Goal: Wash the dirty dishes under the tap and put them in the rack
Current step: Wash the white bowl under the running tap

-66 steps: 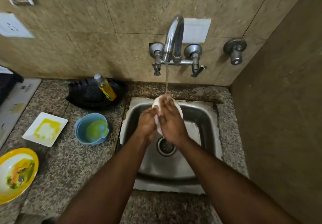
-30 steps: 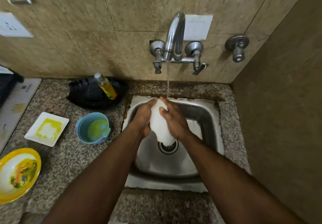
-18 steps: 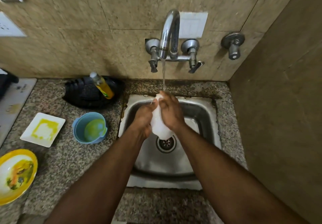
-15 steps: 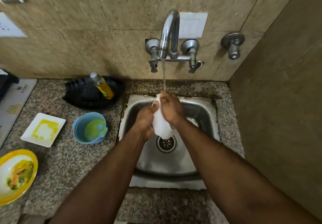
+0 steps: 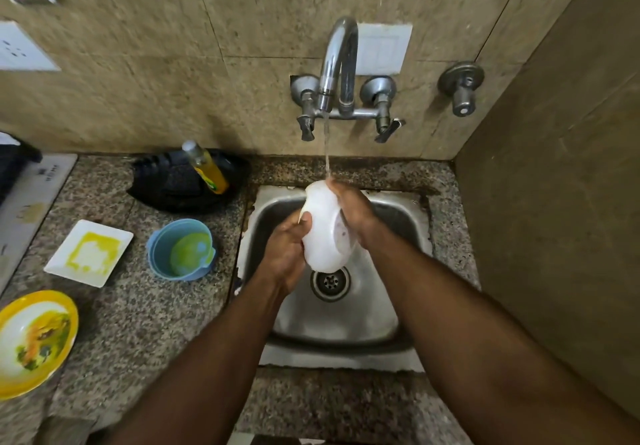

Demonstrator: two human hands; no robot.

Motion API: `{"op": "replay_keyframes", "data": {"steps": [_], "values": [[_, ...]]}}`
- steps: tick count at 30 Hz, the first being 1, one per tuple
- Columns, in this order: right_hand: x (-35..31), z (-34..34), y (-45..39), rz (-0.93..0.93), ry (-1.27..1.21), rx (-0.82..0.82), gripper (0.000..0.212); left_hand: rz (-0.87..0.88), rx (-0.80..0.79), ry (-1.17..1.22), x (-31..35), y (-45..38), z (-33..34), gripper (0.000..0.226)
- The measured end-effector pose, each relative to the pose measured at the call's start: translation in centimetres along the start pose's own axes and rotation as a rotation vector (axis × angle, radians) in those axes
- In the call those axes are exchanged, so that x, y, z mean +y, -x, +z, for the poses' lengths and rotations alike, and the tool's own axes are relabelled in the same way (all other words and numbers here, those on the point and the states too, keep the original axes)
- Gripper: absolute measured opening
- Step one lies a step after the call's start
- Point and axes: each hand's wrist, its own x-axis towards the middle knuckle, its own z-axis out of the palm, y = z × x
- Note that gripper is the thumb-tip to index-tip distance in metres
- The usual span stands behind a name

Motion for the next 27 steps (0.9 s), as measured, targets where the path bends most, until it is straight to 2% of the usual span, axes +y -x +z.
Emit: {"op": "replay_keyframes", "data": {"steps": [2,5,8,10,14,17,20,23,25,27], "values": [[1.1,0.2,0.2,0.020,-0.030,0.089,0.080,-0.010,-0.020,0.022,0.2,0.3,0.0,0.040],[2.3,0.7,0.9,-0.109,-0.015,0.201,0.066,-0.035,-0.012,0.007,1.2,0.2,0.6,0.041],[3.0,1.3,1.2,-0.232,0.043,0.180,0.059,-0.071,0.065,-0.049,2.4,0.0,1.7,0.034],[3.2,1.3,1.3,-0.309,0.157,0.176,0.061,-0.081,0.099,-0.062,2.9,-0.4,2.0,0.035],[3.6,1.1,2.1,-0.536,0.427,0.207,0.057,-0.145,0.059,-0.037,4.0,-1.3,1.4,0.052],[4.6,2.1,3.6,-0.752,0.771,0.255,0.056,-0.116,0.074,0.038,3.9,-2.2,0.6,0.041],[5.3,2.8,4.8,-0.825,0.836,0.340,0.055,-0.083,0.046,0.038,2.9,-2.7,-0.3,0.042],[5.0,2.4,3.6,-0.772,0.802,0.302,0.056,-0.009,0.052,-0.021,2.1,-2.5,0.0,0.035],[3.0,1.8,2.0,-0.568,0.667,0.229,0.052,0.036,0.065,-0.103,1.9,-2.1,0.3,0.023],[0.6,1.2,0.7,-0.273,0.496,0.168,0.043,0.065,0.079,-0.160,1.8,-1.8,0.6,0.017]]}}
